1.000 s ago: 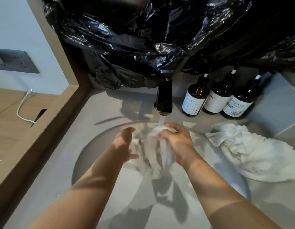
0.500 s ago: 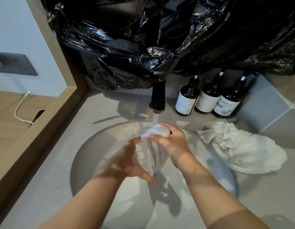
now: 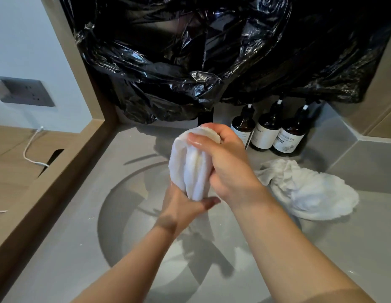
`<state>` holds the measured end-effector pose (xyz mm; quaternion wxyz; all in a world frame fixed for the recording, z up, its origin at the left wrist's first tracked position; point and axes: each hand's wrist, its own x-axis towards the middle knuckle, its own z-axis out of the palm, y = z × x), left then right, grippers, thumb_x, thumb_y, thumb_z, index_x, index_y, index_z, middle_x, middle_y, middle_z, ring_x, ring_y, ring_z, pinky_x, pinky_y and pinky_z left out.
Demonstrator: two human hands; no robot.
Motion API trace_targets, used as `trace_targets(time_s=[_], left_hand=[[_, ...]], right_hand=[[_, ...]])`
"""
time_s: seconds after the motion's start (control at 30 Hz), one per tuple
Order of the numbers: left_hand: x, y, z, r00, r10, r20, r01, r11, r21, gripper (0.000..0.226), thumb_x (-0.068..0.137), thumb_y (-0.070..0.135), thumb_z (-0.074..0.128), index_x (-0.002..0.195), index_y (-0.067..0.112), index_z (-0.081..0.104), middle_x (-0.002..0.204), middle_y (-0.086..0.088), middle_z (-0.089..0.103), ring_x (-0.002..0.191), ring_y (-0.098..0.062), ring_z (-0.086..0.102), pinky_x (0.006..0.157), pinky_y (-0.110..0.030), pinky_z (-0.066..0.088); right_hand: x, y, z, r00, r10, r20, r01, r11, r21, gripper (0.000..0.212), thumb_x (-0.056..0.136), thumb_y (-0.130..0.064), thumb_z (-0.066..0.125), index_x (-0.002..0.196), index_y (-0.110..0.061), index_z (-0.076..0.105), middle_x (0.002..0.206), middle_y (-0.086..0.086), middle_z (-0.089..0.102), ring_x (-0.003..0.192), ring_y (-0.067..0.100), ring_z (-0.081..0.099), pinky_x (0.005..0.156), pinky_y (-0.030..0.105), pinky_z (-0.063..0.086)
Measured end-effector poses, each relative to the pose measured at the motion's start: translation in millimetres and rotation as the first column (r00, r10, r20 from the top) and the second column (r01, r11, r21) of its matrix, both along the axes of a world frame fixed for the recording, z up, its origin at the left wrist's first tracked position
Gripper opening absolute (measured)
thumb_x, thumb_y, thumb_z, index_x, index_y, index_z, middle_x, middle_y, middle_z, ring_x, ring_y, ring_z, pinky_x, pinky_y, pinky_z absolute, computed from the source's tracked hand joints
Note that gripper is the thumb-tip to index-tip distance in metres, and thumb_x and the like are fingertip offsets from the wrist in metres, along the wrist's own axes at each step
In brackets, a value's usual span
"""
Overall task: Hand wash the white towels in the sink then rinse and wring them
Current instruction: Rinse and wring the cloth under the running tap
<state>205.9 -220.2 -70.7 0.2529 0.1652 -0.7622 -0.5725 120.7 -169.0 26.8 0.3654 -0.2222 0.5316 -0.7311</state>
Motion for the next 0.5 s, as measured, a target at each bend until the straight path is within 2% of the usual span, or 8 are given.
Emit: trace_targets(time_s=[0.03,0.1,0.13,0.2,0.27,0.37,0.43,0.5], left_hand=[[-6,-1,-3,0.989,0.148,-0.007,-0.147,0.989,0.033,0.047,0.056,0.028,0.079,0.09,0.042,0.049,0.082,0.022,0.059,0.08,0.015,0.057,0.062,0.001,0.04],[-3,-7,6,0.986,0.139,0.086,-0.149,0.982,0.114,0.044,0.057,0.026,0.08,0.091,0.035,0.054,0.086,0.017,0.058,0.074,0.021,0.056,0.062,-0.002,0.044],[1,-15,9,0.989,0.097,0.111,-0.112,0.984,0.136,0.047,0.055,0.029,0.081,0.097,0.03,0.06,0.09,0.012,0.063,0.08,0.016,0.059,0.068,-0.007,0.048],[13,-26,19,0.989,-0.051,0.142,0.021,0.979,0.204,0.061,0.049,0.034,0.079,0.108,0.024,0.066,0.102,0.001,0.07,0.096,-0.008,0.066,0.083,-0.031,0.054],[18,-38,22,0.974,-0.187,0.125,0.127,0.917,0.379,0.06,0.044,0.026,0.077,0.103,0.016,0.071,0.099,-0.008,0.072,0.092,-0.023,0.069,0.078,-0.037,0.056],[19,-46,24,0.934,-0.327,0.146,0.218,0.842,0.493,0.065,0.048,0.015,0.073,0.11,0.001,0.064,0.1,-0.02,0.068,0.089,-0.032,0.066,0.075,-0.04,0.055],[17,-48,24,0.906,-0.393,0.156,0.245,0.79,0.562,0.064,0.048,0.012,0.07,0.111,-0.001,0.062,0.1,-0.025,0.063,0.087,-0.036,0.064,0.075,-0.042,0.054],[17,-49,26,0.872,-0.471,0.13,0.284,0.705,0.65,0.054,0.048,0.012,0.068,0.1,0.002,0.068,0.093,-0.024,0.063,0.078,-0.033,0.064,0.07,-0.039,0.055]], right_hand=[[3,-1,2,1.0,-0.013,-0.005,0.013,1.0,0.003,0.023,0.081,-0.005,0.07,0.095,-0.015,0.056,0.082,-0.003,0.063,0.074,0.001,0.064,0.078,0.018,0.05],[1,2,3,0.998,-0.055,0.011,0.055,0.998,-0.013,0.024,0.084,-0.004,0.066,0.102,-0.014,0.053,0.086,0.0,0.061,0.074,0.001,0.063,0.077,0.018,0.051],[-4,7,1,0.998,-0.057,0.007,0.057,0.998,-0.014,0.028,0.086,-0.004,0.064,0.107,-0.016,0.051,0.091,0.002,0.06,0.079,0.005,0.063,0.079,0.022,0.052],[-18,21,-5,0.994,-0.027,-0.107,0.032,0.999,0.041,0.036,0.088,-0.006,0.061,0.116,-0.024,0.047,0.1,0.007,0.057,0.091,0.015,0.061,0.086,0.031,0.051],[-28,36,-17,0.948,0.014,-0.317,0.023,0.993,0.112,0.042,0.089,-0.005,0.059,0.12,-0.029,0.045,0.099,0.003,0.059,0.094,0.015,0.058,0.09,0.03,0.048],[-31,47,-40,0.77,0.119,-0.627,0.043,0.971,0.237,0.049,0.085,-0.006,0.061,0.121,-0.035,0.046,0.111,-0.012,0.058,0.105,0.006,0.053,0.095,0.025,0.041],[-33,48,-59,0.565,0.207,-0.799,0.155,0.924,0.349,0.07,0.077,-0.014,0.063,0.138,-0.032,0.034,0.131,-0.009,0.046,0.121,0.009,0.041,0.102,0.029,0.036],[-34,46,-73,0.312,0.233,-0.921,0.337,0.879,0.337,0.094,0.069,-0.013,0.07,0.145,-0.031,0.018,0.144,0.001,0.032,0.129,0.023,0.034,0.105,0.041,0.037]])
